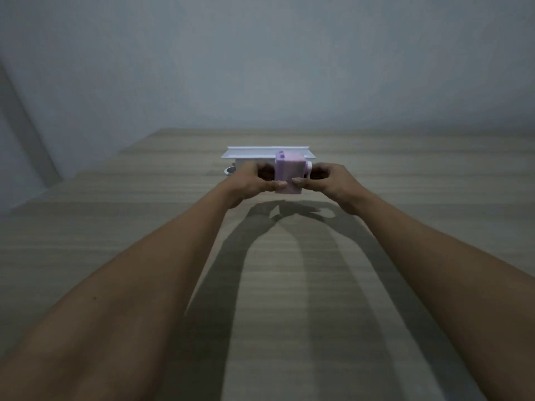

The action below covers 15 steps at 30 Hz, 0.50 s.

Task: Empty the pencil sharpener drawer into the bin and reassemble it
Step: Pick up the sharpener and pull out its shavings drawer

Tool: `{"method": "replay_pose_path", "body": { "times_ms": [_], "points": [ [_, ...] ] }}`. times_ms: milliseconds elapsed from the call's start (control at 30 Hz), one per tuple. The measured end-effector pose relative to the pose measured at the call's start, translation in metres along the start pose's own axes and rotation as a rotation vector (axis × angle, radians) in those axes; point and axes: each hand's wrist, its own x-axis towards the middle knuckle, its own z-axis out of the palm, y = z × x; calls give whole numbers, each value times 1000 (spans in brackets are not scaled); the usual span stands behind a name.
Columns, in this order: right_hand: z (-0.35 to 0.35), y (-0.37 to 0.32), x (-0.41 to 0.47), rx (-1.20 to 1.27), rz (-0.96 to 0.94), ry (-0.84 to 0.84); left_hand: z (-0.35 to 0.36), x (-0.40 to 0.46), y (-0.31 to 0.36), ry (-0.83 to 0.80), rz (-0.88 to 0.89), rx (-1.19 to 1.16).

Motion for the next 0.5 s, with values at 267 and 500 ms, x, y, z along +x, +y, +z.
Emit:
{"method": "replay_pose_path", "body": {
  "times_ms": [267, 500],
  "points": [
    [10, -42, -98, -26, -44, -8, 14, -94, 30, -12, 48, -38],
    [17, -34, -138, -45, -51, -12, 34, -130, 27, -11, 43, -29]
  ]
}}
